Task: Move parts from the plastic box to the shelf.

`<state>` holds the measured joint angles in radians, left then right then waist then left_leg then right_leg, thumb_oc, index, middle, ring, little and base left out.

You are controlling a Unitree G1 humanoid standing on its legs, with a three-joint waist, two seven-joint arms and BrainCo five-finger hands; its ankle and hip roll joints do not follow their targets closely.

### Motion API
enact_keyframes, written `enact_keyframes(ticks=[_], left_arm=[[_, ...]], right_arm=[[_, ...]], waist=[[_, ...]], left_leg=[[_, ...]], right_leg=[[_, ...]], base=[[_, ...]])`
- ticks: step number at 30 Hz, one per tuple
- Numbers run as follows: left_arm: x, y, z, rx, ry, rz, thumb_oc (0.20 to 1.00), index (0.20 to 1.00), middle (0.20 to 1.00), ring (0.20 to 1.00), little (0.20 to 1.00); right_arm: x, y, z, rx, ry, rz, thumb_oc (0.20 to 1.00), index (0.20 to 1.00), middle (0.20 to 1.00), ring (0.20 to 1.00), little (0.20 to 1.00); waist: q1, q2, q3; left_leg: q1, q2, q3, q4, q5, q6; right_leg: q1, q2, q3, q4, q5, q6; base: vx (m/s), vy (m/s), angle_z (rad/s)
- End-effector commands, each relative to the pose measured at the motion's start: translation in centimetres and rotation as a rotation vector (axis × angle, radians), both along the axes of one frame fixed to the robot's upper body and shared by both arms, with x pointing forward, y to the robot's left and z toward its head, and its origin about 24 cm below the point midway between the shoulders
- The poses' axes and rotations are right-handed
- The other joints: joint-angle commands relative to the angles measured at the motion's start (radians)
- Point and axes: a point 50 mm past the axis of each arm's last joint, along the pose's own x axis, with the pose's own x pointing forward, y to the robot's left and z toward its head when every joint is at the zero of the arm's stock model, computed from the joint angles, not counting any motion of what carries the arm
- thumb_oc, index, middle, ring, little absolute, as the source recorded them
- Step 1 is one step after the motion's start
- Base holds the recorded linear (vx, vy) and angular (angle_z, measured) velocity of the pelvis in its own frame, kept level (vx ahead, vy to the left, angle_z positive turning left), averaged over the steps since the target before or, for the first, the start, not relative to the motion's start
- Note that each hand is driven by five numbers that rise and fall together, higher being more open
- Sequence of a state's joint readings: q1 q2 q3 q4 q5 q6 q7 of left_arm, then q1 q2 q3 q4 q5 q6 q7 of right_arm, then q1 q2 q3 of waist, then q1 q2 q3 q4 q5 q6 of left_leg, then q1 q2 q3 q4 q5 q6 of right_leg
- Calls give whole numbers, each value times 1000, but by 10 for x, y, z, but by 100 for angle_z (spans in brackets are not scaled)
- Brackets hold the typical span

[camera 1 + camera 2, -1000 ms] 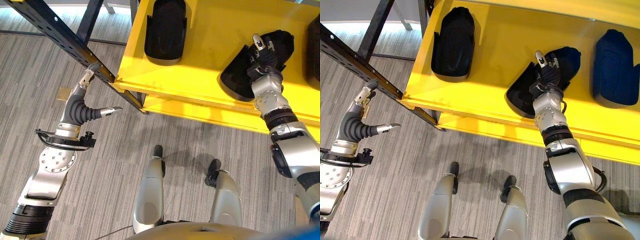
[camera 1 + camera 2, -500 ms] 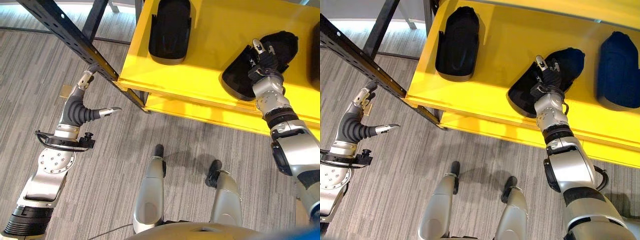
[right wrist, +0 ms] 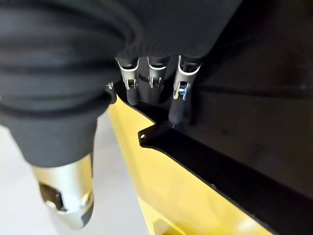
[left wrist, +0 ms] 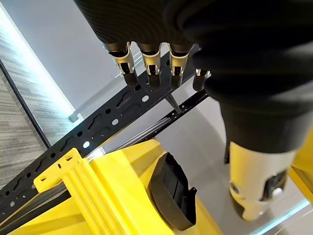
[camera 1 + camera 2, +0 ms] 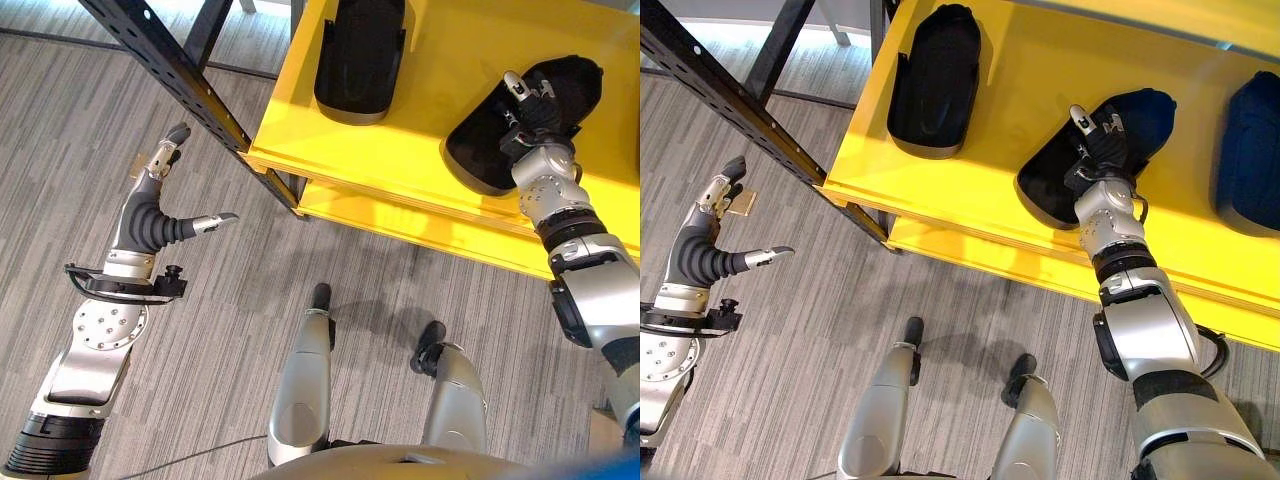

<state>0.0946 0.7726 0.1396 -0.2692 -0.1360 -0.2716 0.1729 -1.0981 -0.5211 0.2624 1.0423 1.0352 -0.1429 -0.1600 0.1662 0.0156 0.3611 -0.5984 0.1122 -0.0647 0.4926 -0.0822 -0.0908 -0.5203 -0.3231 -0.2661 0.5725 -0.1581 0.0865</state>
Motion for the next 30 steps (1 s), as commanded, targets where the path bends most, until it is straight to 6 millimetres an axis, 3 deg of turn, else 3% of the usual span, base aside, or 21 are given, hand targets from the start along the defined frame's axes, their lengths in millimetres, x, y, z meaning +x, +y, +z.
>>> enact_keyframes(ticks=[1,15,20,21,25,26,30], left_arm=[[-7,5,26,4,-139,-4,1000,1000,1000,1000,1000],[-7,6,29,-6,-157,5,1000,1000,1000,1000,1000],[-5,8,31,9,-151,14,1000,1000,1000,1000,1000],[-5,8,31,13,-150,15,1000,1000,1000,1000,1000],[-6,9,32,31,-142,17,1000,1000,1000,1000,1000],[-6,9,33,31,-142,17,1000,1000,1000,1000,1000],[-8,10,34,51,-138,25,1000,1000,1000,1000,1000]], right_arm=[[3,4,20,-56,-40,14,1000,1000,1000,1000,1000],[0,12,34,-124,-108,70,1000,1000,1000,1000,1000],[-11,21,49,-187,-210,143,1000,1000,1000,1000,1000],[-13,21,50,-188,-226,151,1000,1000,1000,1000,1000],[-26,25,61,-210,-311,204,1000,1000,1000,1000,1000],[-26,25,60,-209,-310,204,1000,1000,1000,1000,1000],[-37,28,62,-228,-359,251,1000,1000,1000,1000,1000]], waist=[[13,-4,5],[-8,-20,8],[-33,-44,2],[-35,-46,6],[-52,-71,-8],[-50,-69,-3],[-66,-91,-15]], left_leg=[[-21,19,-15,-25,-7,29],[-14,26,-8,-23,-11,29],[-5,35,-6,-22,-13,27],[-13,37,-1,-26,13,34],[10,47,-8,-34,-9,26],[2,47,-2,-36,13,32],[11,52,-1,-46,16,30]], right_leg=[[99,-11,66,-34,5,37],[97,-6,72,-32,4,35],[104,1,74,-44,11,34],[97,-1,65,-51,33,27],[121,10,71,-70,25,36],[114,7,63,-73,43,29],[129,12,63,-100,54,31]], base=[[0,0,0],[0,0,0],[-44,12,-4],[-14,1,-4],[-14,-5,-5],[-103,21,-6],[-30,8,-7]])
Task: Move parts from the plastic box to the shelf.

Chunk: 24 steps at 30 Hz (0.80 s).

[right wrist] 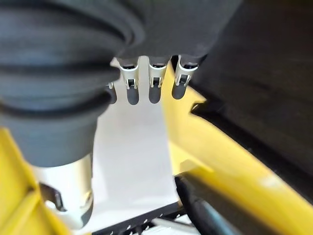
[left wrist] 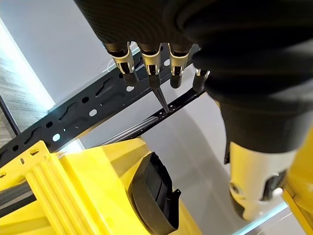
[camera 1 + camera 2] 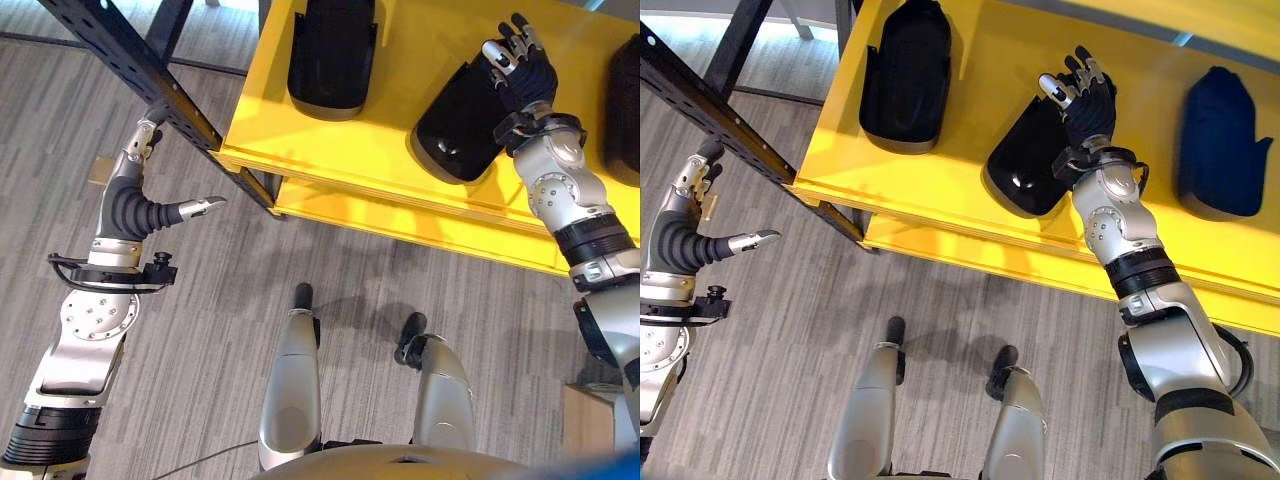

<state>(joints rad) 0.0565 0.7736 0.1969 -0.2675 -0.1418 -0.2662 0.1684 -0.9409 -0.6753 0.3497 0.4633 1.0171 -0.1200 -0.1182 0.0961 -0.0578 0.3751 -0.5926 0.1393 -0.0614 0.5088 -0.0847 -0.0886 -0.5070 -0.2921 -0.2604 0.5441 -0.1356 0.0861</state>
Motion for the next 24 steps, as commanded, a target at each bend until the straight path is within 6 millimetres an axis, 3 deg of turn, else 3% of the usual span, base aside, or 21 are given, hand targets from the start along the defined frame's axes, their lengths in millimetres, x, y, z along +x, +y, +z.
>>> enact_keyframes(ticks=[1,12,24], left_arm=[[-10,2,17,52,-69,-3,1000,1000,1000,1000,1000],[-12,-3,21,95,-78,-17,1000,1000,1000,1000,1000],[-11,-16,22,167,-106,-34,1000,1000,1000,1000,1000]], right_arm=[[-4,-9,12,23,-81,-19,1000,1000,1000,1000,1000],[-29,-6,-9,39,-106,92,1000,1000,1000,1000,1000],[-67,10,-35,145,-185,241,1000,1000,1000,1000,1000]], waist=[[5,-18,-30],[-32,-62,-61],[-85,-71,-103]], left_leg=[[6,25,-4,-63,19,28],[56,47,4,-91,15,25],[128,75,31,-127,13,21]], right_leg=[[117,-18,57,-73,32,31],[181,3,54,-162,65,46],[246,25,73,-261,98,62]], base=[[-10,-1,-6],[1,1,-2],[20,9,-11]])
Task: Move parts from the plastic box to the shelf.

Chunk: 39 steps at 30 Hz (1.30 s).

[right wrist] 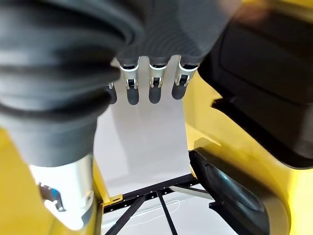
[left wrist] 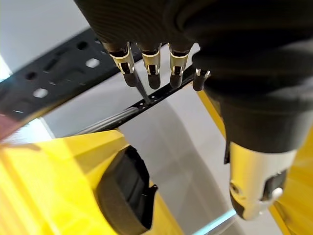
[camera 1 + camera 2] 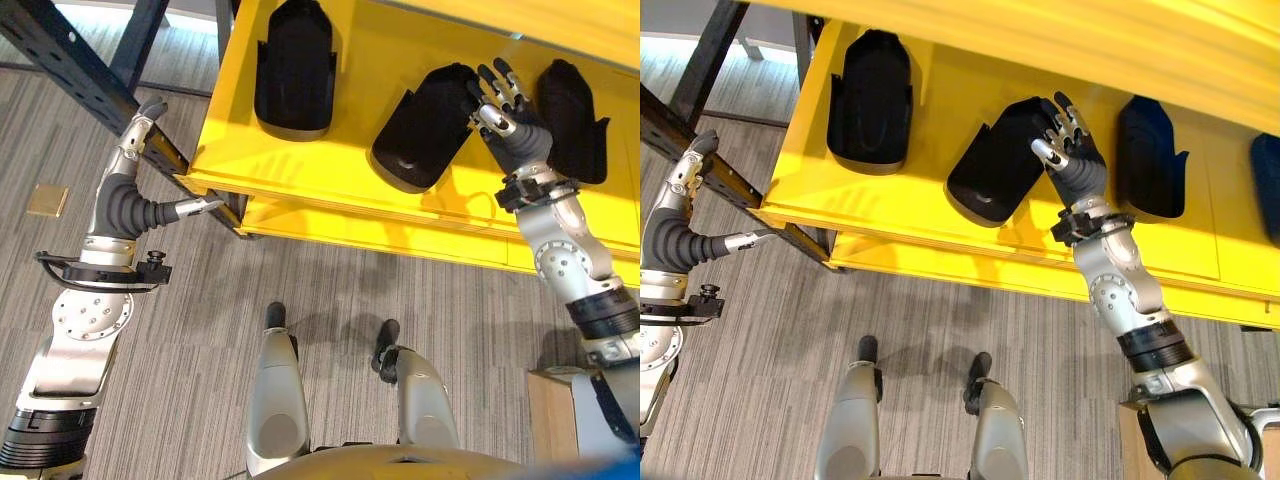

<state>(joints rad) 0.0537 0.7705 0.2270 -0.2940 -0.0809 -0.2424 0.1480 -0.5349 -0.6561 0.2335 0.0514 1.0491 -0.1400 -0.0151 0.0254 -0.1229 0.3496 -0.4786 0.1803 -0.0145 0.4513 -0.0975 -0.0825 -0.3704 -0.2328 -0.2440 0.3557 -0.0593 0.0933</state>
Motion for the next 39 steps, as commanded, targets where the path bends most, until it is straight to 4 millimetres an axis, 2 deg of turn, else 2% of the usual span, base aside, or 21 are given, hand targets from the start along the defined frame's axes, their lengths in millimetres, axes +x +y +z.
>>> enact_keyframes(ticks=[1,6,12,17,18,24,29,39], left_arm=[[-8,-18,16,108,-94,-61,1000,1000,1000,1000,1000],[-4,-34,23,122,-176,-108,1000,1000,1000,1000,1000],[-1,-53,22,94,-201,-189,1000,1000,1000,1000,1000],[11,-82,14,19,-160,-359,1000,1000,1000,1000,1000],[14,-93,12,-30,-135,-440,1000,1000,1000,1000,1000],[26,-110,7,-105,-81,-535,1000,1000,1000,1000,1000],[38,-125,3,-183,-38,-590,1000,1000,1000,1000,1000],[60,-135,-12,-281,34,-560,1000,1000,1000,1000,1000]], right_arm=[[-15,1,14,108,-161,29,1000,1000,1000,1000,1000],[-32,18,-7,215,-149,103,1000,1000,1000,1000,1000],[-46,24,-21,281,-135,129,1000,1000,1000,1000,1000],[-57,36,-38,360,-85,163,1000,1000,1000,1000,1000],[-61,40,-43,368,-73,176,1000,1000,1000,1000,1000],[-66,45,-50,390,-42,195,1000,1000,1000,1000,1000],[-70,42,-59,410,-14,168,1000,1000,1000,1000,1000],[-71,41,-68,427,28,152,1000,1000,1000,1000,1000]], waist=[[-18,-6,-81],[-50,-7,-105],[-75,-5,-124],[-92,6,-138],[-100,13,-137],[-116,21,-133],[-140,25,-129],[-162,27,-118]], left_leg=[[21,37,-12,-73,25,13],[62,52,15,-87,23,7],[88,57,34,-103,33,4],[124,63,58,-119,37,0],[139,66,65,-122,37,-2],[151,69,76,-118,36,-5],[155,76,87,-109,36,-7],[147,85,102,-101,41,-11]], right_leg=[[115,-32,60,-81,24,56],[150,-23,76,-138,46,64],[171,-24,89,-181,68,72],[192,-29,100,-203,77,76],[196,-30,106,-199,76,76],[194,-31,119,-186,71,74],[179,-27,138,-171,72,72],[140,-23,164,-146,73,67]], base=[[43,23,-21],[34,8,-24],[31,5,-10],[38,-11,-18],[27,-5,-18],[4,-1,-2],[-16,-5,-3],[-19,-6,-8]])
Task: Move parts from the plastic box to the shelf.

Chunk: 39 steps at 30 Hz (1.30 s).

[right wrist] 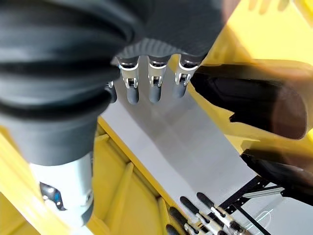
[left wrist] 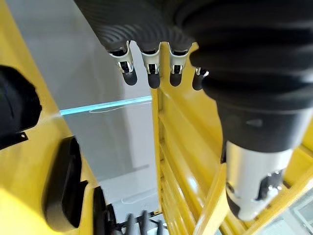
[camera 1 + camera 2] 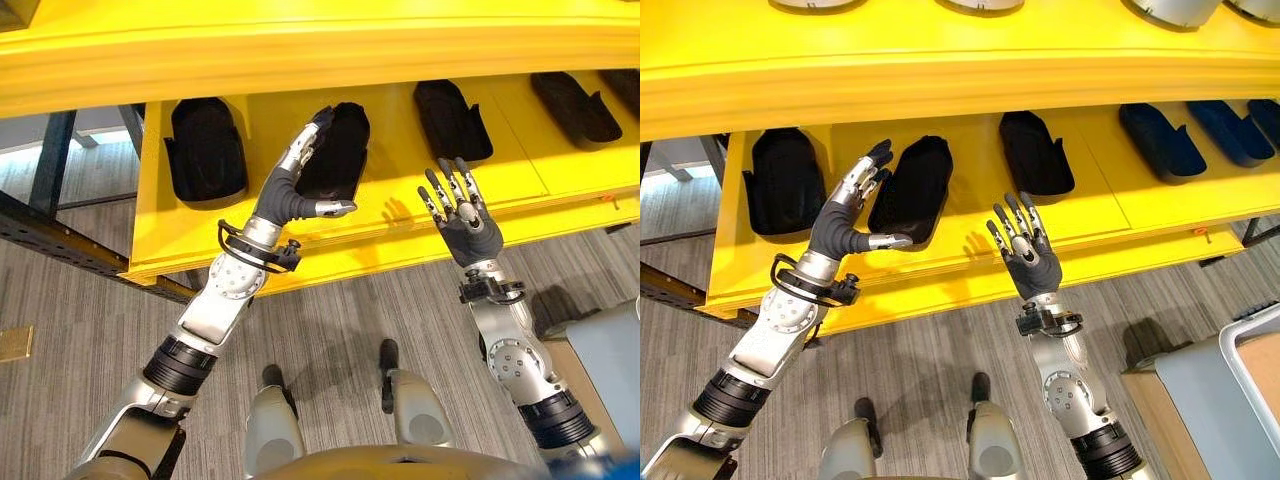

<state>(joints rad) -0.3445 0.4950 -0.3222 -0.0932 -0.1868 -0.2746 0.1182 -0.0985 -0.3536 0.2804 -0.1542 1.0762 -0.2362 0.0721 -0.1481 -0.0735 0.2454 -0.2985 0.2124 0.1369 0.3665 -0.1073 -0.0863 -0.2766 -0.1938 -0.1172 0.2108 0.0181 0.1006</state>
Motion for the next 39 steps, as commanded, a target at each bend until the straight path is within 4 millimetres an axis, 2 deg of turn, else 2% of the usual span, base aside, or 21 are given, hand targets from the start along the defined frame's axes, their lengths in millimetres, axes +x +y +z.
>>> enact_keyframes(ticks=[1,12,22,25,34,39], left_arm=[[3,-2,21,-41,-87,-11,1000,1000,1000,1000,1000],[24,6,11,-95,-23,136,1000,1000,1000,1000,1000],[59,-3,2,-101,55,279,1000,1000,1000,1000,1000],[67,1,0,-126,81,330,1000,1000,1000,1000,1000],[68,12,9,-162,41,381,1000,1000,1000,1000,1000],[64,17,21,-192,-19,387,1000,1000,1000,1000,1000]], right_arm=[[-7,-4,26,84,-131,-31,1000,1000,1000,1000,1000],[-8,-2,18,90,-88,-24,1000,1000,1000,1000,1000],[-6,5,13,92,-54,-1,1000,1000,1000,1000,1000],[-6,7,13,89,-52,4,1000,1000,1000,1000,1000],[-5,5,12,84,-56,-6,1000,1000,1000,1000,1000],[-6,5,12,79,-60,-1,1000,1000,1000,1000,1000]], waist=[[10,-22,-12],[-2,-24,-3],[-27,-24,27],[-32,-26,42],[-33,-24,61],[-30,-25,64]], left_leg=[[-35,54,-48,-15,51,-8],[-56,63,-44,0,57,-13],[-80,77,-27,24,59,-21],[-87,82,-20,26,62,-23],[-102,89,-16,37,62,-25],[-112,89,-18,41,61,-27]], right_leg=[[42,-61,40,1,-5,59],[3,-57,58,28,-7,51],[-50,-49,90,64,-9,44],[-73,-43,100,75,-9,41],[-100,-38,106,93,-10,37],[-103,-39,102,97,-12,36]], base=[[-20,-10,-10],[-7,-8,-4],[-24,-6,-9],[-26,-16,-12],[-9,-3,-6],[0,0,0]])
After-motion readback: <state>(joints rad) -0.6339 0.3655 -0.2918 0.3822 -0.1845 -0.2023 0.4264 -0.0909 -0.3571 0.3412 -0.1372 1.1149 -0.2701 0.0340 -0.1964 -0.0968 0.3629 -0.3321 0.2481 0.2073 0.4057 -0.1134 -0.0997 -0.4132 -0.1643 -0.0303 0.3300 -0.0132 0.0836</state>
